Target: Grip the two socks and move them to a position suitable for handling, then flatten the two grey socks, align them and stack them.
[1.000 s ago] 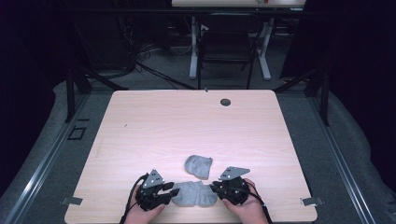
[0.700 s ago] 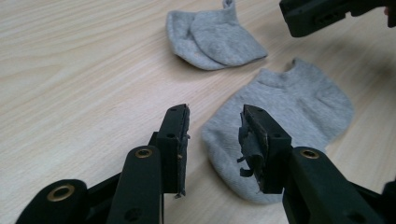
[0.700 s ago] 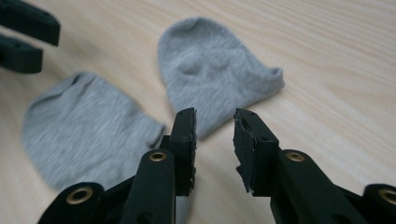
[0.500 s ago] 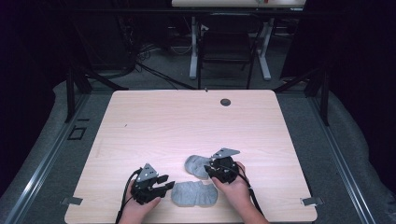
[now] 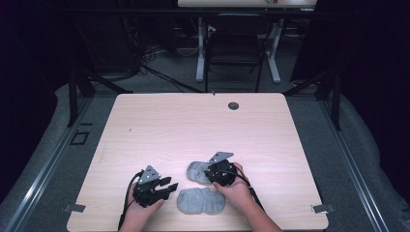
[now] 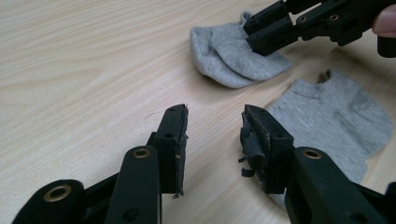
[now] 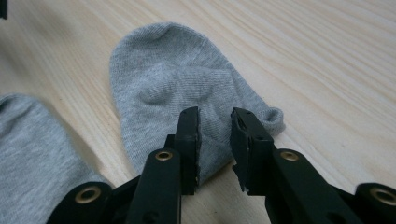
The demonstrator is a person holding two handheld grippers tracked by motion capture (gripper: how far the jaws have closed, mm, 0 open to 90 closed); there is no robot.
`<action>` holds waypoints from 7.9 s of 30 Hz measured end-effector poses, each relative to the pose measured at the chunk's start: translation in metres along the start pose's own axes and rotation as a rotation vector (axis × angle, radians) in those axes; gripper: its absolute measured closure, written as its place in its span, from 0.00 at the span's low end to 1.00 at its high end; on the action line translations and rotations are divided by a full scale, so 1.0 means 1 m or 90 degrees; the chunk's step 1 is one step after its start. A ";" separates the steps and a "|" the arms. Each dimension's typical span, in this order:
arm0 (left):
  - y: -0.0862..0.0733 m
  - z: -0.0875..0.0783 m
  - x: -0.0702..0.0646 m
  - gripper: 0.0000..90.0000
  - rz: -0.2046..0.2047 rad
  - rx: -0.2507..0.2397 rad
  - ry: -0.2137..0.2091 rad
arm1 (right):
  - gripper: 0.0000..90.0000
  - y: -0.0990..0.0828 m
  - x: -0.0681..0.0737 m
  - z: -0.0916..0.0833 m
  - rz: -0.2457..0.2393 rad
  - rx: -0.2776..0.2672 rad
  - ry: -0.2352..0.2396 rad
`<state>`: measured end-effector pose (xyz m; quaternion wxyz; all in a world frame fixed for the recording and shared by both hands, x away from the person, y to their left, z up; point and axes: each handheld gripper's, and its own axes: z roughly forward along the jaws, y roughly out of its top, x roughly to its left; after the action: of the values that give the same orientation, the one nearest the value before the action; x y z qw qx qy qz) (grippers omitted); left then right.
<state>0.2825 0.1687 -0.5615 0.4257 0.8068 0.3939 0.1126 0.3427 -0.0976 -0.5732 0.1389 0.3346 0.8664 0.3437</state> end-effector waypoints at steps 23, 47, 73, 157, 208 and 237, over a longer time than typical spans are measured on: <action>-0.002 -0.003 0.010 0.67 -0.014 -0.003 0.018 | 0.78 0.020 0.041 0.016 0.052 0.014 -0.001; 0.018 0.011 0.005 0.67 -0.005 -0.008 0.016 | 0.96 0.020 0.037 -0.021 0.060 -0.058 0.024; 0.030 0.046 0.008 0.98 -0.020 0.044 0.043 | 0.96 0.005 0.015 -0.045 0.052 -0.078 0.006; 0.044 0.018 0.000 0.98 0.013 0.007 0.016 | 0.97 -0.009 -0.009 -0.066 0.097 -0.062 -0.002; 0.003 -0.011 -0.035 0.98 0.026 0.043 -0.035 | 0.97 -0.049 0.037 -0.102 0.055 -0.040 0.029; -0.006 0.008 -0.030 0.95 0.029 0.063 -0.029 | 0.94 -0.060 0.031 -0.081 0.058 0.023 0.030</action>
<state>0.2632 0.1438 -0.5660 0.3918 0.8379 0.3706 0.0841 0.2523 -0.1495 -0.5565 0.0968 0.3680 0.8595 0.3413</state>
